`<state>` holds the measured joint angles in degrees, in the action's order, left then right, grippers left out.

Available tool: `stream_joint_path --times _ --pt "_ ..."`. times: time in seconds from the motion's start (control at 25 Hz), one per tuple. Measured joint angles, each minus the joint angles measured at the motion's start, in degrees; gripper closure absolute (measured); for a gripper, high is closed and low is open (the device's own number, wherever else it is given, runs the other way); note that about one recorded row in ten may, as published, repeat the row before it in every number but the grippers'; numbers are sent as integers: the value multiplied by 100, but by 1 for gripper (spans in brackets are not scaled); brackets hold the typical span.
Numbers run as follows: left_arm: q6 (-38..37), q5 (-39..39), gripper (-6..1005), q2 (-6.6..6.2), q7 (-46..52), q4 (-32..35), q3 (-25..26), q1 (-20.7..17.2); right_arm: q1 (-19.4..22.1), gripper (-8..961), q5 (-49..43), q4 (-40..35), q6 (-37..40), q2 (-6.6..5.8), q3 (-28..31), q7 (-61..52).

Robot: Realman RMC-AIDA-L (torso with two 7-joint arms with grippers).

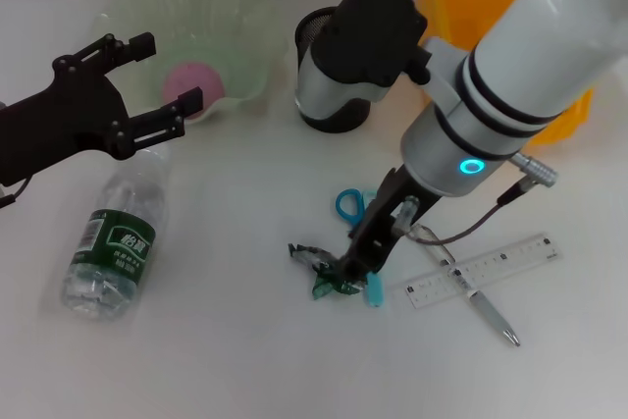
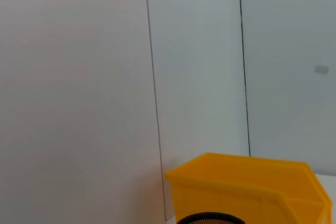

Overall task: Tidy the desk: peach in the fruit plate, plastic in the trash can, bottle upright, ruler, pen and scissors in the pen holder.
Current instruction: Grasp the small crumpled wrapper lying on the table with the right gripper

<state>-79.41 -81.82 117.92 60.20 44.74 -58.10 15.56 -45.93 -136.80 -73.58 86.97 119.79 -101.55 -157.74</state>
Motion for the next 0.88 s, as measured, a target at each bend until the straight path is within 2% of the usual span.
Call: stream_joint_path --times 0.32,0.88 --pt "169 0 157 20 -18 -1 0 0 -127 461 239 334 -176 1 -56 16" --pt "188 0 157 36 -60 -59 -24 16 -490 443 244 1091 -865 8 -756 -29"
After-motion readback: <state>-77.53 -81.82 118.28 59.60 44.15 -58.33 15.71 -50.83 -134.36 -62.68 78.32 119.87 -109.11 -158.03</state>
